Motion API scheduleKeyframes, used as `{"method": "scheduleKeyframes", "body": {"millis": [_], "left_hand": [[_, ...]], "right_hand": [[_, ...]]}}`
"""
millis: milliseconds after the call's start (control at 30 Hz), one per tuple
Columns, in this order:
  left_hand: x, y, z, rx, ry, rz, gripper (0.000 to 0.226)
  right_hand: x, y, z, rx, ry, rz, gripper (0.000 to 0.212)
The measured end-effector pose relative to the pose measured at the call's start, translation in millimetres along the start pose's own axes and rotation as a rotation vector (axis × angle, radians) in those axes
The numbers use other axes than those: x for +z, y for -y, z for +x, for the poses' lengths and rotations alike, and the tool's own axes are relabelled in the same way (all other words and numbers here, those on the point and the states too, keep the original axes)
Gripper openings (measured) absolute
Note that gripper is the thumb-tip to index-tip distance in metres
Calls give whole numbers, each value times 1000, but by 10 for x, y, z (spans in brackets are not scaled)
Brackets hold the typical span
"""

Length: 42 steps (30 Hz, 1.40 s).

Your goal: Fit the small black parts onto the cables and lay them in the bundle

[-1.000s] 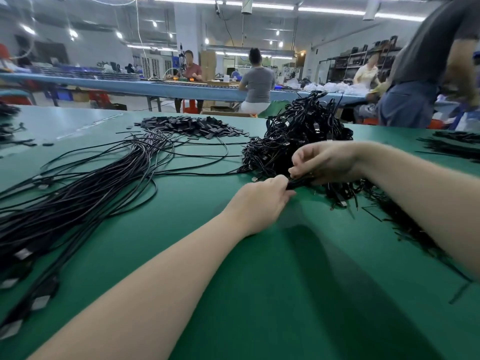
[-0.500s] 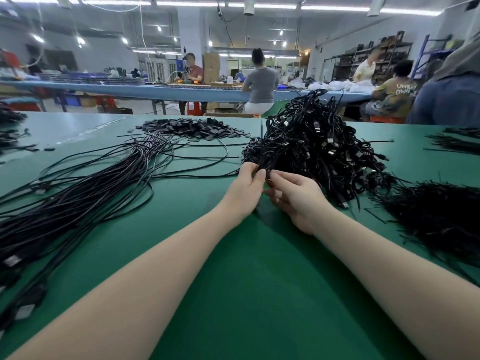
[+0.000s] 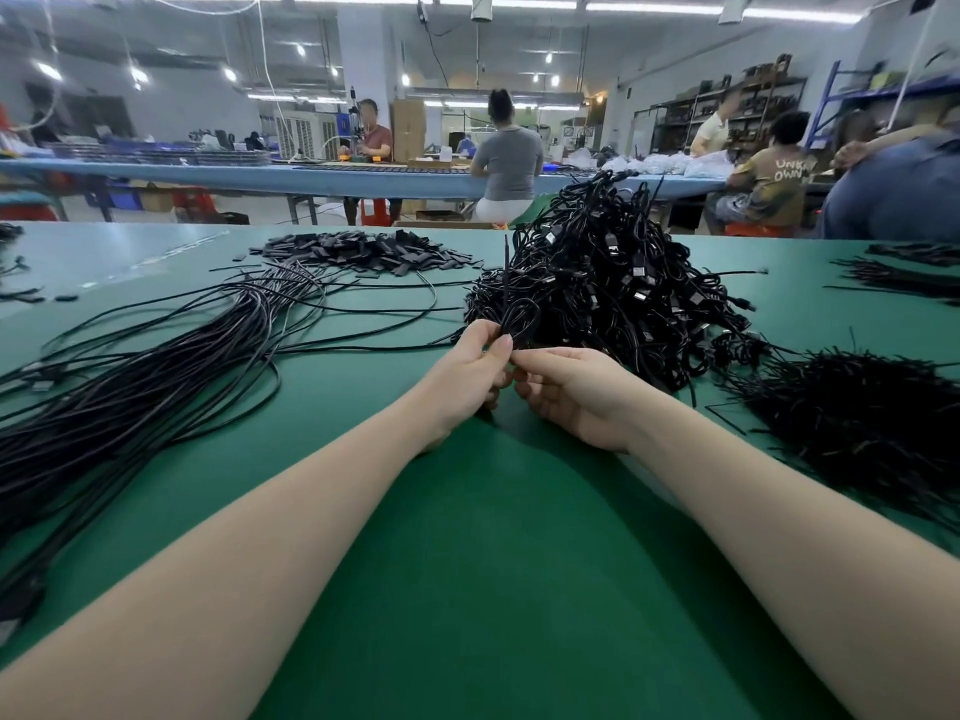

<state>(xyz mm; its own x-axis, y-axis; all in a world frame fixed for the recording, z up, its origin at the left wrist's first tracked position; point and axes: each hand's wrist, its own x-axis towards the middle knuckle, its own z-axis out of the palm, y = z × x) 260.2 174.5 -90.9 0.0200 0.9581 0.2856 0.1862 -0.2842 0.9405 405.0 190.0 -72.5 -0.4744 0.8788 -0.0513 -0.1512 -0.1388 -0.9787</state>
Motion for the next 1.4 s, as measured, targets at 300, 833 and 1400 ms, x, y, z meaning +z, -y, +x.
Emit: {"method": "scheduleKeyframes", "body": {"millis": [300, 833, 1400], "left_hand": [[20, -4, 23, -98, -116, 94, 28], [-50, -141, -113, -93, -105, -74, 23], [24, -66, -172, 342, -129, 417, 34]], "right_hand": [[18, -21, 27, -405, -347, -664, 7], [-64, -86, -38, -649, -460, -1079, 16], [-151, -152, 64, -526, -398, -750, 9]]}}
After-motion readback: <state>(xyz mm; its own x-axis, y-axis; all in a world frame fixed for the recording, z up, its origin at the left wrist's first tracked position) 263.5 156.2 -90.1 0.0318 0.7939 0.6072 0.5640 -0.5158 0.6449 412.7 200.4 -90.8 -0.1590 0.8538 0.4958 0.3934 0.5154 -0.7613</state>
